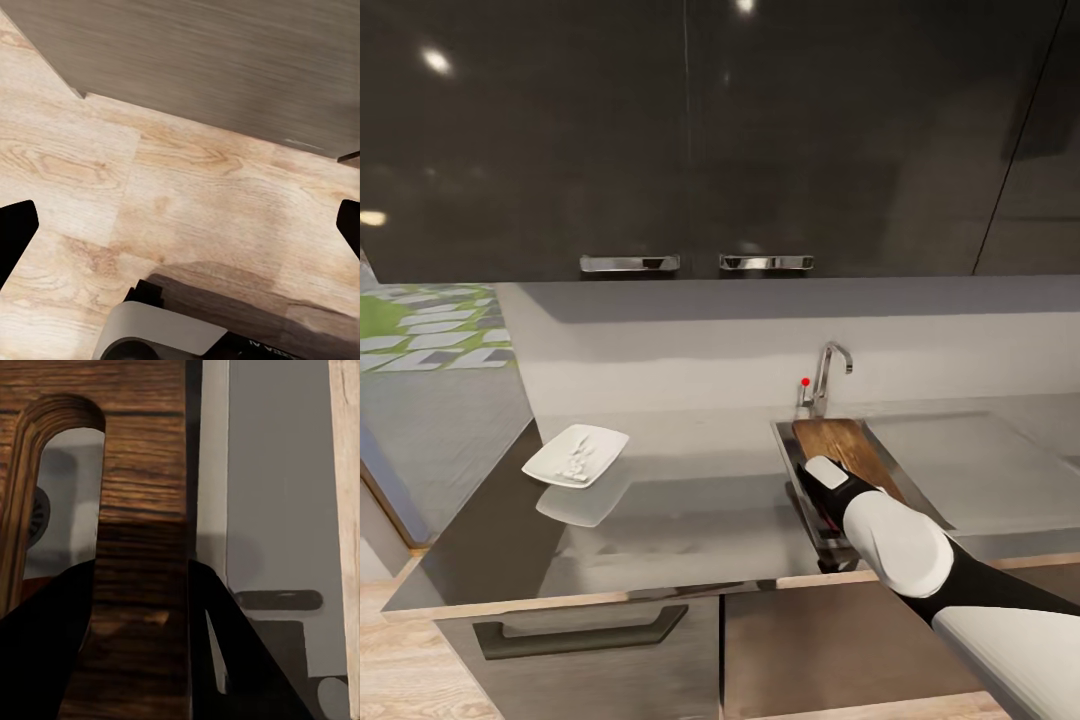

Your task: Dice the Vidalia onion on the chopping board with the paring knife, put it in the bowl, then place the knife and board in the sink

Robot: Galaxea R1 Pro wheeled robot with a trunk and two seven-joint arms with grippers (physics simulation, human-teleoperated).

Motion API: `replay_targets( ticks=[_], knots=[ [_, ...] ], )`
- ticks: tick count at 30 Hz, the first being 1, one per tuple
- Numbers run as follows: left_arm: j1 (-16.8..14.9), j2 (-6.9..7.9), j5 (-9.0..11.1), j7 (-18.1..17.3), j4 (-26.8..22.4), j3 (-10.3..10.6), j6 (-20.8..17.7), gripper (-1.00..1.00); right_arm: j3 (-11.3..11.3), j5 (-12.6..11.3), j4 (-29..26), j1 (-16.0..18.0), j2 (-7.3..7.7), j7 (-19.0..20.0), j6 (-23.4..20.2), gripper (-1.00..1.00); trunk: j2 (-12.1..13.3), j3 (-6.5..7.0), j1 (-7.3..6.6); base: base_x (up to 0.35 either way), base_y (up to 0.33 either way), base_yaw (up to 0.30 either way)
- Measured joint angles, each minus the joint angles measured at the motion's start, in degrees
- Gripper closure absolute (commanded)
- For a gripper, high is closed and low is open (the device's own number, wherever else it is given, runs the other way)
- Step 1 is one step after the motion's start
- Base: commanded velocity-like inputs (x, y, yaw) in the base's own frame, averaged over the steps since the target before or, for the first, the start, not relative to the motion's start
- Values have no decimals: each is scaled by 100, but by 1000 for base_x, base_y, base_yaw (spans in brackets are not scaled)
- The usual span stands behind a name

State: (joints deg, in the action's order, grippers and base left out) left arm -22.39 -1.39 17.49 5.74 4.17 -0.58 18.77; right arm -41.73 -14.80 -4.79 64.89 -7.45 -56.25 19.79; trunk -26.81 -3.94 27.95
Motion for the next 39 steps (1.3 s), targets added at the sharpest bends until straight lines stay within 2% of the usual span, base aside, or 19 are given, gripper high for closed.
replay_targets(
  ticks=[18,25,28,33,39],
  knots=[
    [0,0,0,0,0,0,0,-100,-3,22,81,-6,50,29,-9,100,0,0,0,0,0,0],
    [0,0,0,0,0,0,0,-100,-2,31,78,-6,122,22,-266,100,0,0,0,0,0,0],
    [0,0,0,0,-1,-1,0,-100,13,187,74,-6,203,5,-321,100,0,0,0,0,0,0],
    [0,0,0,0,0,0,-1,-100,25,521,66,-6,233,-19,-475,100,0,0,0,0,0,0],
    [0,0,0,0,0,0,-4,-100,15,600,64,-6,237,-24,-508,100,0,0,0,0,0,0]
  ],
)
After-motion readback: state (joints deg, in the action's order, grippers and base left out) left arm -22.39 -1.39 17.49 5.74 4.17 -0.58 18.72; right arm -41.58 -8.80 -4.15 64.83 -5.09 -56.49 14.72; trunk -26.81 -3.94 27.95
